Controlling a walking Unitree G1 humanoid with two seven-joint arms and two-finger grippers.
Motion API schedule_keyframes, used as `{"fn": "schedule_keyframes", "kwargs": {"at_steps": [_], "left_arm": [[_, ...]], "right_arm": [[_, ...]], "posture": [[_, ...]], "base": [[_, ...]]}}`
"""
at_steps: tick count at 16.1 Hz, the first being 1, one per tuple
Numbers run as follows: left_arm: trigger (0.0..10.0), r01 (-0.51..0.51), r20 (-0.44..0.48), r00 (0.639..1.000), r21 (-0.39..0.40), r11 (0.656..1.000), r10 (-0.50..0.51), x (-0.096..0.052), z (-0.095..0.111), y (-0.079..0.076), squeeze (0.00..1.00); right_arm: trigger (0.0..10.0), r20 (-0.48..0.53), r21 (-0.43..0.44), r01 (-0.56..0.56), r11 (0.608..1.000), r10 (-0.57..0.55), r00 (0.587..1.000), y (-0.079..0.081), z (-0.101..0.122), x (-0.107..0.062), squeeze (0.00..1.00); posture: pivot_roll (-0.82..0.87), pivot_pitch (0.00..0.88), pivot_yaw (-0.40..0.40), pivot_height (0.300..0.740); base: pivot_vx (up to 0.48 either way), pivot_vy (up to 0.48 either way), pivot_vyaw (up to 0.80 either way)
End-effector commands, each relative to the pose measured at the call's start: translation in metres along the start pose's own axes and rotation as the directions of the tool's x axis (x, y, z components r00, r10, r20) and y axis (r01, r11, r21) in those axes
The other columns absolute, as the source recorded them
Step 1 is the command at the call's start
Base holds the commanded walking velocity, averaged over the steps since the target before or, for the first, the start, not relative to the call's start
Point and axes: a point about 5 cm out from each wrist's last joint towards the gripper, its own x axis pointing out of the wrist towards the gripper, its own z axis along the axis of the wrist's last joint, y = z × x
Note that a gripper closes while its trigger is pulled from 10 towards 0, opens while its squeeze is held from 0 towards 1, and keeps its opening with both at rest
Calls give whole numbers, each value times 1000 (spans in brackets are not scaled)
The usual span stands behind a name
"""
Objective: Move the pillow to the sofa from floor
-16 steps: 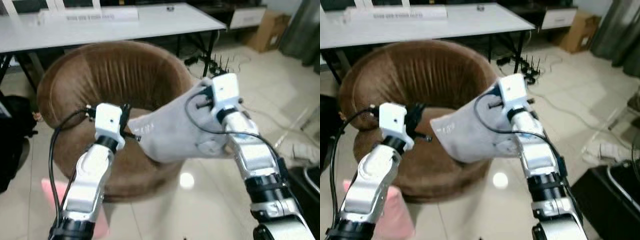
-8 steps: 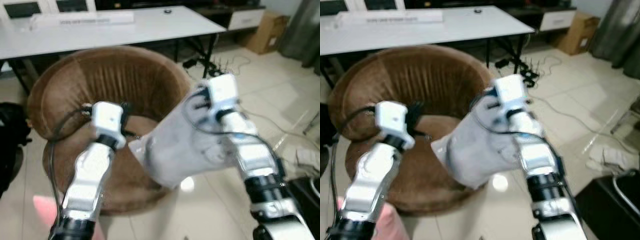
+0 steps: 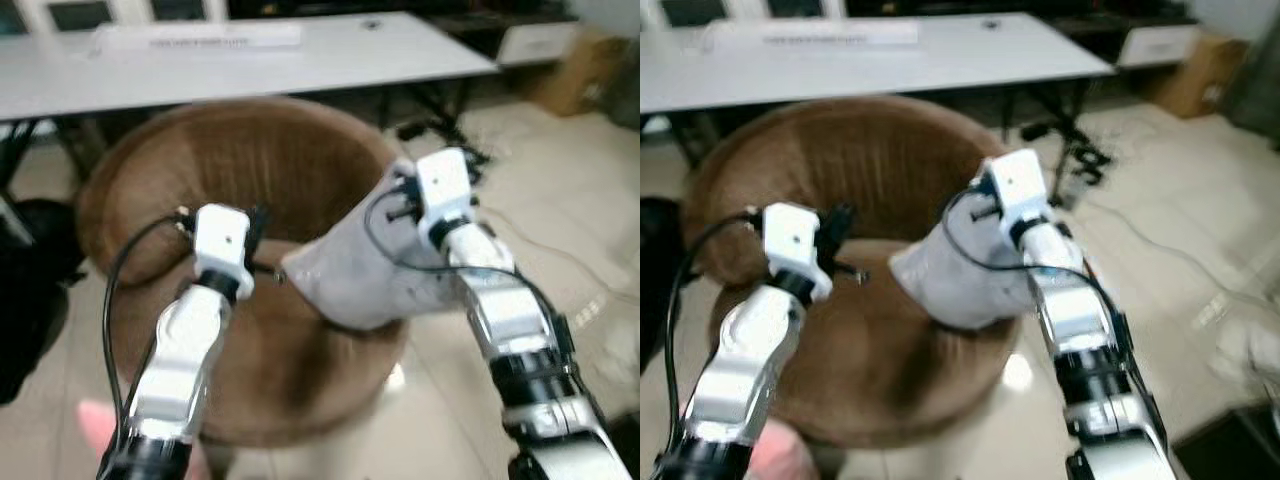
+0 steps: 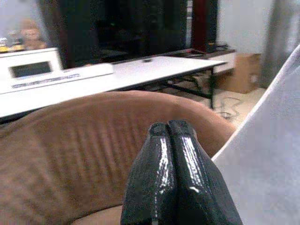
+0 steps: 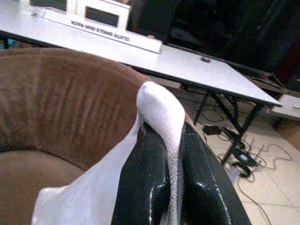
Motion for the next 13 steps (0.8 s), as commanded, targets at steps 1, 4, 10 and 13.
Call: {"fn": "schedule_keyframes", "kwargs": {"at_steps": [1, 4, 10, 13], "left_arm": [[10000, -30, 4, 1000, 20, 999, 30, -2, 2, 10, 0], [10000, -35, 4, 999, 21, 999, 35, -2, 1, 10, 0], [10000, -14, -47, 999, 71, 997, 18, -6, -9, 6, 0], [10000, -72, -40, 995, 276, 958, 87, -12, -7, 40, 0]], "right_arm": [[10000, 76, 8, -14, 1000, 13, 997, 5, 19, 4, 0], [10000, 57, -18, -45, 999, 46, 997, 4, 16, 5, 0], [10000, 90, -165, -181, 970, 197, 976, 1, 20, 1, 0], [10000, 145, -212, -260, 942, 294, 945, -1, 33, 1, 0]], "posture": [[94, 0, -21, 740], [94, 0, -21, 740], [103, 0, -32, 740], [102, 0, -32, 740]], "base": [[435, 0, 0], [429, 0, 0], [70, 0, 0], [0, 0, 0]]}}
